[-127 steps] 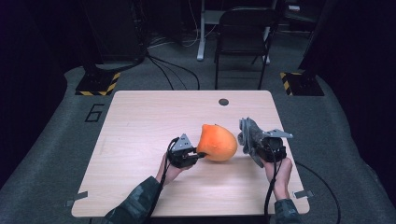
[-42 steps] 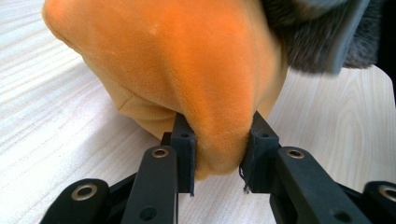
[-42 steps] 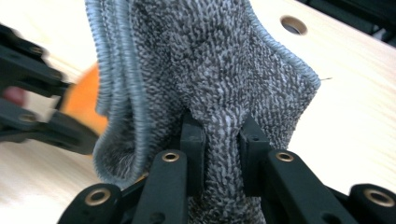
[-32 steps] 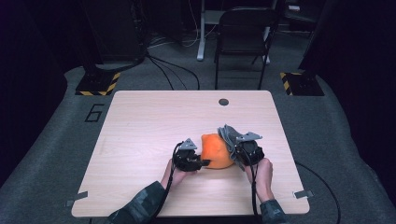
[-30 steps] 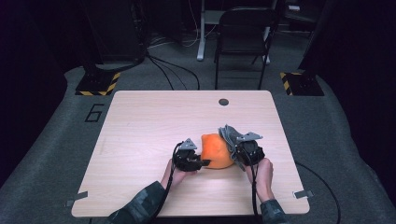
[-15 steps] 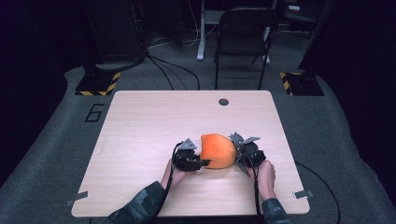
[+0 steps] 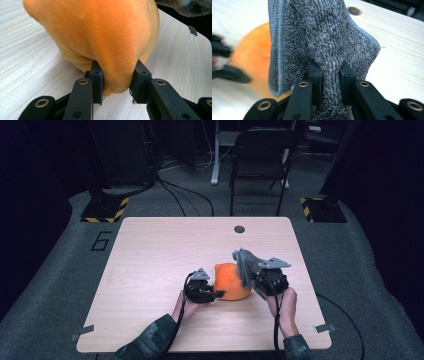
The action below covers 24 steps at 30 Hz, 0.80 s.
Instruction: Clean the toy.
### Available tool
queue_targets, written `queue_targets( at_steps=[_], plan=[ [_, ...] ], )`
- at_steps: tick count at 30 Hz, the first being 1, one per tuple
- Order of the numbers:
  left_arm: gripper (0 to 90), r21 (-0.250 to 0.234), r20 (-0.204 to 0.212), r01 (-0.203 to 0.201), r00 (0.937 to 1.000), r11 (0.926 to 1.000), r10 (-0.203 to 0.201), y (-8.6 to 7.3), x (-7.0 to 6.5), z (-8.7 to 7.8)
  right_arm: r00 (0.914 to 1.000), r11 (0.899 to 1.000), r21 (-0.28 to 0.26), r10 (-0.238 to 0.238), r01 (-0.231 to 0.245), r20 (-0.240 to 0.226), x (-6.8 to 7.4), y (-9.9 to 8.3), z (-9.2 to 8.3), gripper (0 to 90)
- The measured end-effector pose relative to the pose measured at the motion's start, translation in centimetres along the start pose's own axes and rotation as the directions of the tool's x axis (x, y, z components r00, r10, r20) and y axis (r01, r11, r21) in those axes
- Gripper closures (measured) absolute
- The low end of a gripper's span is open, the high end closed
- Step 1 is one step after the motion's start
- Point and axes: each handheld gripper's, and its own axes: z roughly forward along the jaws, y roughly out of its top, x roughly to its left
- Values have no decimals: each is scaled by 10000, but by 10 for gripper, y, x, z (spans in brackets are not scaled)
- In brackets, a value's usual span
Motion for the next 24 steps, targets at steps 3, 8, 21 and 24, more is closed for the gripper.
queue_targets(
  at_steps=[3,8,21,24],
  plan=[
    [650,18,-57,-28,10000,10000,28,0,0,0,9985,9973,491,-548,546,30,15,-2,13,765],
    [601,42,3,171,9999,9998,-171,-1,3,1,9851,9860,689,-1569,1522,697,31,-10,36,779],
    [270,181,-181,-1809,9833,9833,1812,-1,3,-3,9933,9917,613,-1143,1131,168,15,-13,39,779],
    [210,244,-753,-2770,9576,9605,2781,-2,1,-4,9935,9914,664,-1134,1125,108,15,-13,39,779]
  ],
)
